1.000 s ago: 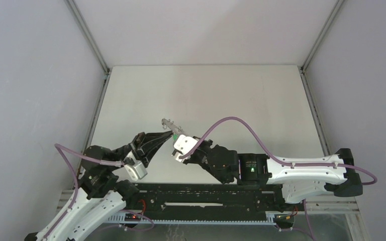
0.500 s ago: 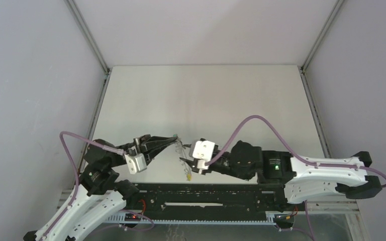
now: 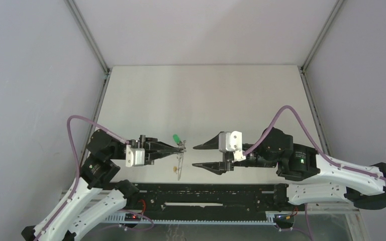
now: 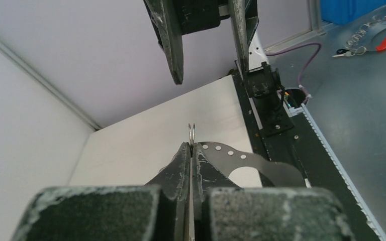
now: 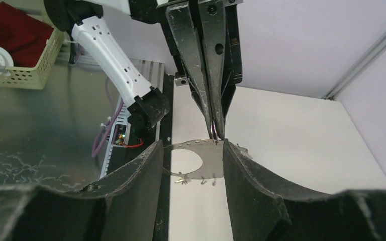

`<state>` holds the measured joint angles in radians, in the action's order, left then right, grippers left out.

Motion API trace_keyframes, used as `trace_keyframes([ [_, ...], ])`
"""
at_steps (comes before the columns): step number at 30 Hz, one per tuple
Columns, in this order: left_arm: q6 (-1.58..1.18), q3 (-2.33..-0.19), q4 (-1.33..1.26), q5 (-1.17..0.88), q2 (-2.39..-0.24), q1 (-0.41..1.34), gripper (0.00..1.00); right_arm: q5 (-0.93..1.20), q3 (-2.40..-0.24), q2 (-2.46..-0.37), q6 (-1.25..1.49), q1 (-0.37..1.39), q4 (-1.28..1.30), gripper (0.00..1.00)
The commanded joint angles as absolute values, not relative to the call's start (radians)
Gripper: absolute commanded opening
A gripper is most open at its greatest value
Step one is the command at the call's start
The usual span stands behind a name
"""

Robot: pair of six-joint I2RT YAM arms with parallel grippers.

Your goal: Put the keys on the keyring

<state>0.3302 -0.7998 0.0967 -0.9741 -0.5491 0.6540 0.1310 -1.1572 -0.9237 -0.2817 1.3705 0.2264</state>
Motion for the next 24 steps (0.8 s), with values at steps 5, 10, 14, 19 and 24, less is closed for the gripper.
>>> trace_keyframes([
  [5,0.273,-0.879,0.036,-1.061,-0.585,0.648,0.0,0.135,-1.167,-0.971,-0.318,1.366,0.21,0.53],
  [10,0.279,-0.888,0.044,-1.08,-0.591,0.648,0.0,0.063,-1.136,-0.971,-0.346,1.368,0.149,0.52],
  [14,0.289,-0.887,0.053,-1.085,-0.586,0.649,0.0,0.046,-1.124,-0.965,-0.35,1.365,0.127,0.51],
  [19,0.296,-0.887,0.053,-1.08,-0.59,0.648,0.0,0.063,-1.124,-0.976,-0.345,1.367,0.116,0.5],
  [24,0.296,-0.882,0.053,-1.076,-0.587,0.648,0.0,0.089,-1.124,-0.985,-0.344,1.365,0.093,0.43],
])
